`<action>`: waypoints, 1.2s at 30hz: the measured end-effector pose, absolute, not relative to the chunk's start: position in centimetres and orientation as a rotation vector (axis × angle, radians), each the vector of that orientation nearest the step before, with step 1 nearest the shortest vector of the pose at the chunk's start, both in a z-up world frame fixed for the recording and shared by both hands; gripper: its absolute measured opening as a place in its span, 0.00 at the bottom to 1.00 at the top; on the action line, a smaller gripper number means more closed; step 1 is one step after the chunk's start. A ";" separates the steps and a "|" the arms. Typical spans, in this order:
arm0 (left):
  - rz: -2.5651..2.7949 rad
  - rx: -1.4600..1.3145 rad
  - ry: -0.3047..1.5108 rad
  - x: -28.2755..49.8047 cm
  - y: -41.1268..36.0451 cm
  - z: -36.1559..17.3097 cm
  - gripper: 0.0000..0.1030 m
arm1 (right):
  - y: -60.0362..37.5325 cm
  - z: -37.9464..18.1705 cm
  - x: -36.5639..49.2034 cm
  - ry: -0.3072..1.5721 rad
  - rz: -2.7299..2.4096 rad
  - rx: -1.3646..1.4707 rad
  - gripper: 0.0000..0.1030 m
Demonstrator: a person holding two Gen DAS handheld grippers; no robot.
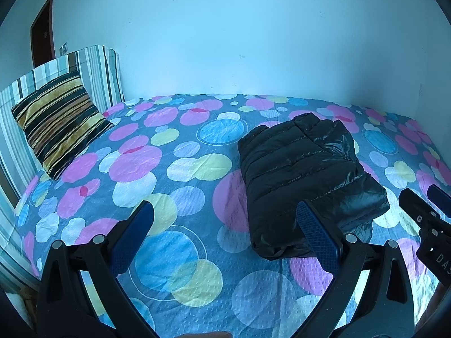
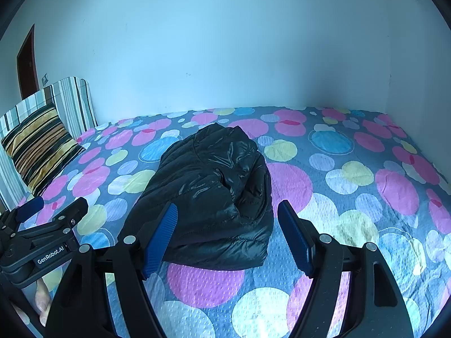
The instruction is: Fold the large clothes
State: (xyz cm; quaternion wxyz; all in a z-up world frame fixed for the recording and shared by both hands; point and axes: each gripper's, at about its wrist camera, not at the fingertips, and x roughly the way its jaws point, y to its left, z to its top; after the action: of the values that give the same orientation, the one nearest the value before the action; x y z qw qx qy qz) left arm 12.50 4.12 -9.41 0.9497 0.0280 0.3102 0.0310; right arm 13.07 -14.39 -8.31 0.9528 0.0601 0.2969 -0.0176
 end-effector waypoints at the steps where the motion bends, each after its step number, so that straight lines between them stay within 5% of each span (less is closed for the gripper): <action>1: 0.061 0.057 0.630 12.5 4.1 -9.4 0.98 | -14.4 -8.3 13.1 0.604 -0.035 0.123 0.70; 36: 0.046 0.046 0.637 12.3 3.5 -9.8 0.98 | -14.3 -8.4 12.7 0.605 -0.038 0.119 0.71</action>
State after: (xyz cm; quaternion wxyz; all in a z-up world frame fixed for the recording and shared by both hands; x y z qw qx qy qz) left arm 12.27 3.45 -9.76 0.9491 0.0227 0.3132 0.0225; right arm 12.68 -14.25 -8.43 0.9527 0.0584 0.2977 -0.0186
